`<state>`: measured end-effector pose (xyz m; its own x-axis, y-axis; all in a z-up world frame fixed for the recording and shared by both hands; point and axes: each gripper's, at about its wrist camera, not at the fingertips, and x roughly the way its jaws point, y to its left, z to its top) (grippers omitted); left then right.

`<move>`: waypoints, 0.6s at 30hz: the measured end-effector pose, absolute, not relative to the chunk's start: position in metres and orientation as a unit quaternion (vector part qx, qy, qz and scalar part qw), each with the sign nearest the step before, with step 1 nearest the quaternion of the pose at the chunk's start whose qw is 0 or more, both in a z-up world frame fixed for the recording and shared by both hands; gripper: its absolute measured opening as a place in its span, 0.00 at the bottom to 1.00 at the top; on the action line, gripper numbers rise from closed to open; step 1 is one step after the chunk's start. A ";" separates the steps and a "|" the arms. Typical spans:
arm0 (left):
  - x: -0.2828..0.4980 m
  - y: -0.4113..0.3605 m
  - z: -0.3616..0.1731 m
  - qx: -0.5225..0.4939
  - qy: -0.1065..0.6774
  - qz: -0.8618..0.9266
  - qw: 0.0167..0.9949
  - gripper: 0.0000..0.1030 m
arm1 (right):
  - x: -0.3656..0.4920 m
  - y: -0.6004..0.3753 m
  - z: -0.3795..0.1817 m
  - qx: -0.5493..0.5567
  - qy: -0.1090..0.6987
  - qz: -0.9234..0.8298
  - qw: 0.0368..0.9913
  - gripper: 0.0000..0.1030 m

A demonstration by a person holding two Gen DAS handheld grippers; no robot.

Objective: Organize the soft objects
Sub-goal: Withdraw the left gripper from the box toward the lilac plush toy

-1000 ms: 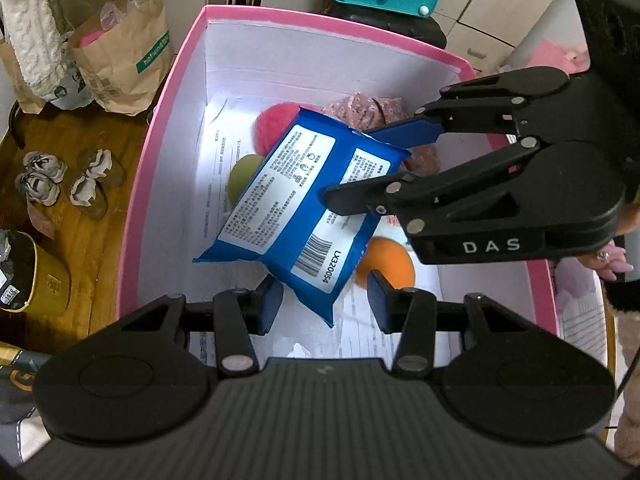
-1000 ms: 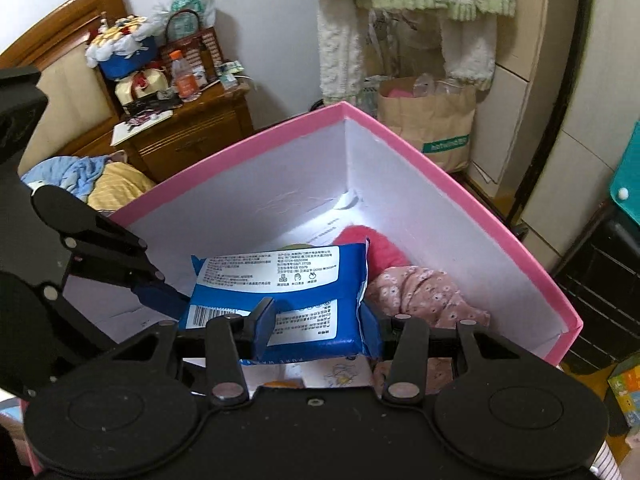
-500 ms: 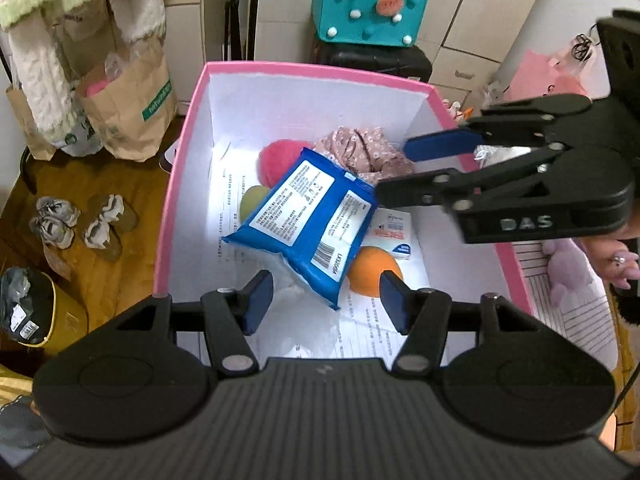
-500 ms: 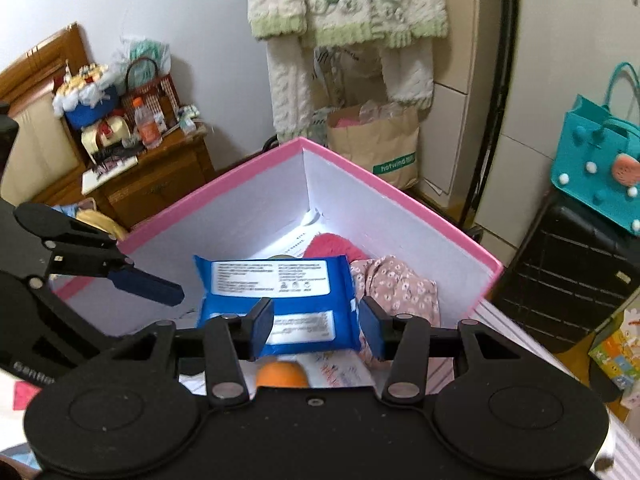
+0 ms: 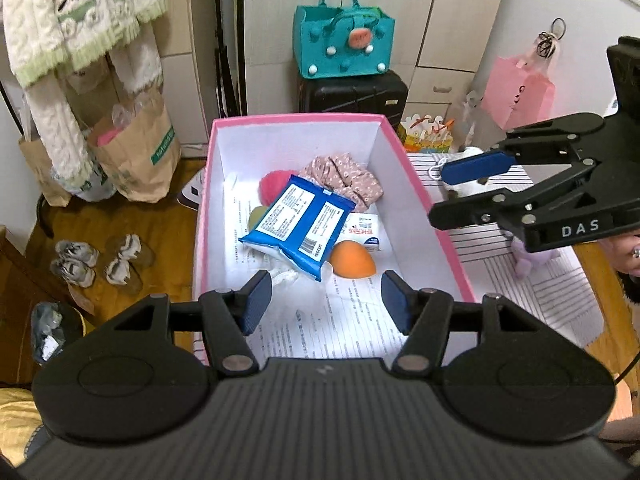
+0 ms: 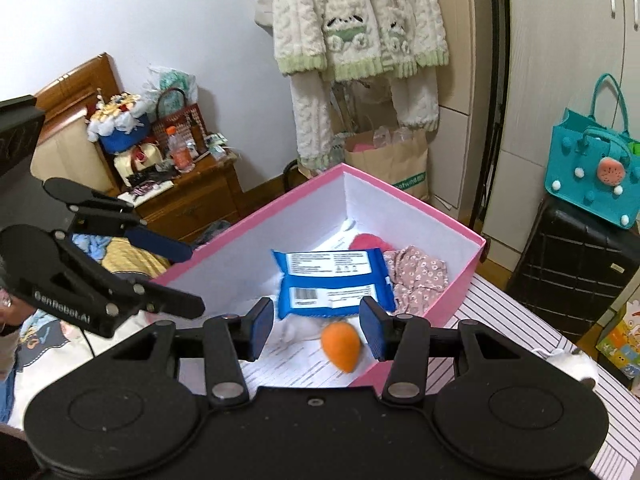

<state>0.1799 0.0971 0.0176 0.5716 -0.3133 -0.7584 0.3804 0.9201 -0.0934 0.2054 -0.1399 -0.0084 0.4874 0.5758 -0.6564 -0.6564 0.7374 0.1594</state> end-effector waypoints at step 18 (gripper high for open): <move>0.086 0.084 0.059 0.094 0.398 -0.236 0.881 0.63 | 0.105 -0.175 0.032 -0.039 0.335 0.387 0.858 0.55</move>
<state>0.0864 0.0841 0.0591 0.5717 -0.3412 -0.7462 0.4913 0.8707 -0.0217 0.1047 -0.1748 0.0320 0.4759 0.6389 -0.6044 -0.6911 0.6967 0.1923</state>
